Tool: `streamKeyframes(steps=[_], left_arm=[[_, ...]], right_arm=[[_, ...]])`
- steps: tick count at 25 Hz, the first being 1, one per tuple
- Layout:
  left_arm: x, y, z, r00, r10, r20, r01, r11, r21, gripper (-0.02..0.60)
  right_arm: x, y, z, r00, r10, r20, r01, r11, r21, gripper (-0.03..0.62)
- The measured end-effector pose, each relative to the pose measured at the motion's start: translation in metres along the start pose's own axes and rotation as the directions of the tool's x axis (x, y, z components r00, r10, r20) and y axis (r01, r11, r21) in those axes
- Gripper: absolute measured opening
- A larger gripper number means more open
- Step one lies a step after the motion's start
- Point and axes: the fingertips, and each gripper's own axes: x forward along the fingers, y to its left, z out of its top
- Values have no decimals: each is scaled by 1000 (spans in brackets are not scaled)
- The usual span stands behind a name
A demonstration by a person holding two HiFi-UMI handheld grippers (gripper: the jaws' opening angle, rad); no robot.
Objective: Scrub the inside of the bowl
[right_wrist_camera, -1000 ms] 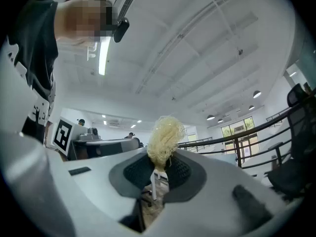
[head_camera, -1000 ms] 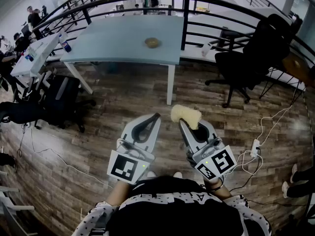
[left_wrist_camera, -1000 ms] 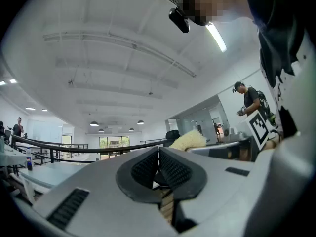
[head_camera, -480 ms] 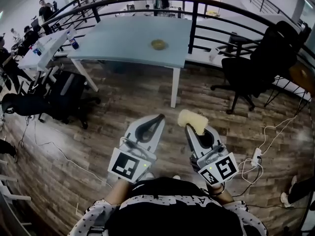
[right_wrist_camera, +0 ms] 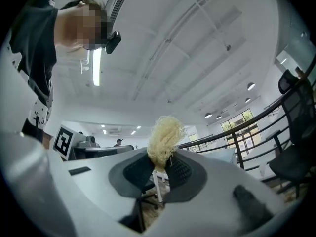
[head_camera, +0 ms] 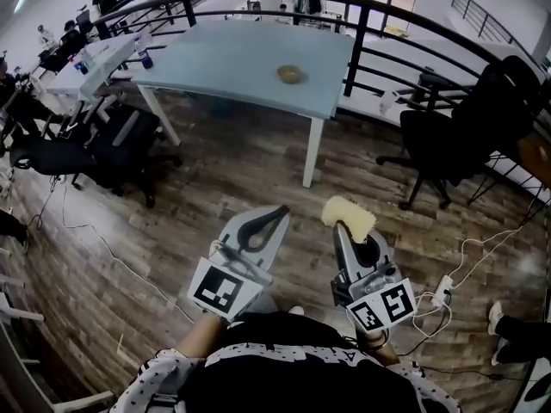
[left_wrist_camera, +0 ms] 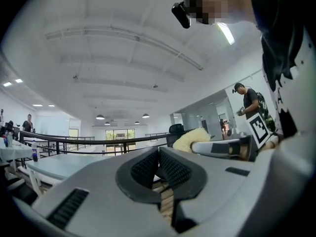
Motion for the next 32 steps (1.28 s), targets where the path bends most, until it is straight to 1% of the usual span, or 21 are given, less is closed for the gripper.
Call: streamKeyframes(steps=[5,9,11,16,19,21,24,32], left_arm=[[13,-5,-8,1000,-2,-12,2,1000,-7,15],[30,4,-14,1000,-25,-5,25,1000,-13,15],[41,12,-17,999,-39,0,39,999,-18,15],[79,48,-22,997,-73,30,73,997,-3,15],[104,72,-22,994,-93,54,94,996,-14,15],[116,87,-25,994,-102,49,103,995,-14,15],[127,111,-30,993,-116,28,116,993,10,15],[151,170,-36,993,-110,35,110,994,-11,17]], right_arm=[[-2,-16,-8,1000,1,-23,0,1000,6,61],[6,-30,-17,999,-23,-39,24,1000,16,61],[14,-39,-18,998,-35,-44,36,999,1,61],[48,-68,-17,996,-79,-37,77,996,-50,61],[73,-86,-18,994,-102,-44,99,993,-65,60],[88,-97,-20,991,-121,-50,118,991,-63,61],[111,-109,-25,987,-147,-58,144,988,-55,61],[173,-123,-29,988,-143,-63,138,988,-73,61]])
